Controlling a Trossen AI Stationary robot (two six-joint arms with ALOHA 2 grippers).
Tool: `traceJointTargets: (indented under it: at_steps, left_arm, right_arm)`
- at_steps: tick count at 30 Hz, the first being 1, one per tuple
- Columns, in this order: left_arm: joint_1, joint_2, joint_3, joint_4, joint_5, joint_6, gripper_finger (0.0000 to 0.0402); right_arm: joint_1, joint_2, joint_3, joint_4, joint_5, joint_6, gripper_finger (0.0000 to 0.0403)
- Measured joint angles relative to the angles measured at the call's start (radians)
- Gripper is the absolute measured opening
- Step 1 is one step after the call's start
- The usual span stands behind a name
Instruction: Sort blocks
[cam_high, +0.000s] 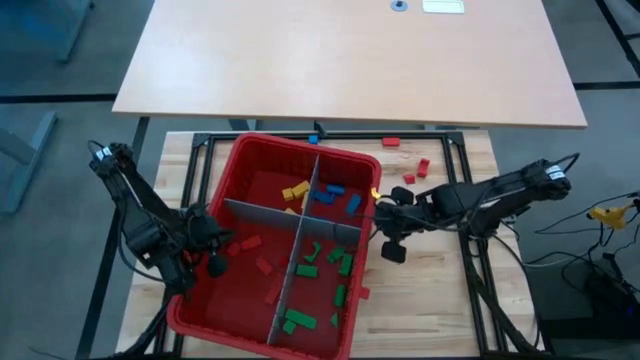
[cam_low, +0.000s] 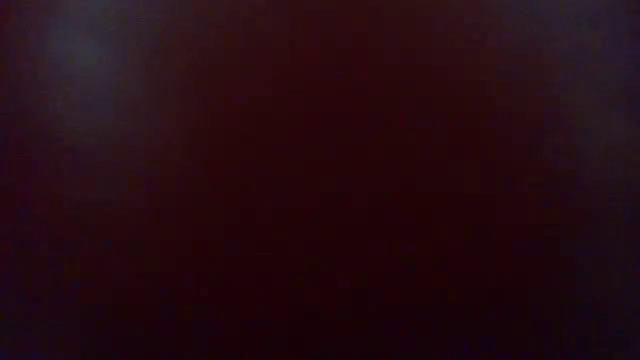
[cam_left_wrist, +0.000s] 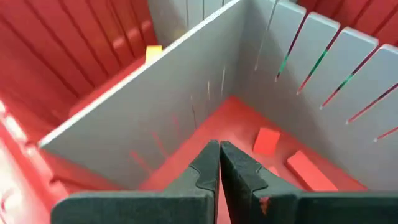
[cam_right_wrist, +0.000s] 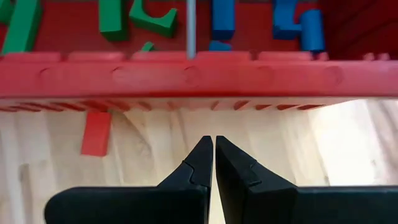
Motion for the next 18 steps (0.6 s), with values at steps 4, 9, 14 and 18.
traceJointTargets:
  at_steps: [4, 9, 14, 18]
  left_arm:
    - [0.0, 0.0, -0.013, 0.0, 0.045, -0.041, 0.0]
    - [0.0, 0.0, -0.043, -0.005, 0.112, -0.124, 0.0]
    - [-0.001, 0.002, -0.071, -0.013, 0.17, -0.201, 0.0]
    - [-0.002, 0.01, -0.072, -0.016, 0.183, -0.205, 0.0]
  right_arm:
    - [-0.042, 0.0, 0.0, 0.033, 0.029, -0.033, 0.0]
    - [-0.11, 0.0, 0.0, 0.08, 0.008, -0.091, 0.0]
    - [-0.178, 0.001, 0.0, 0.144, 0.018, -0.142, 0.0]
    - [-0.227, 0.001, 0.0, 0.191, -0.052, -0.193, 0.0]
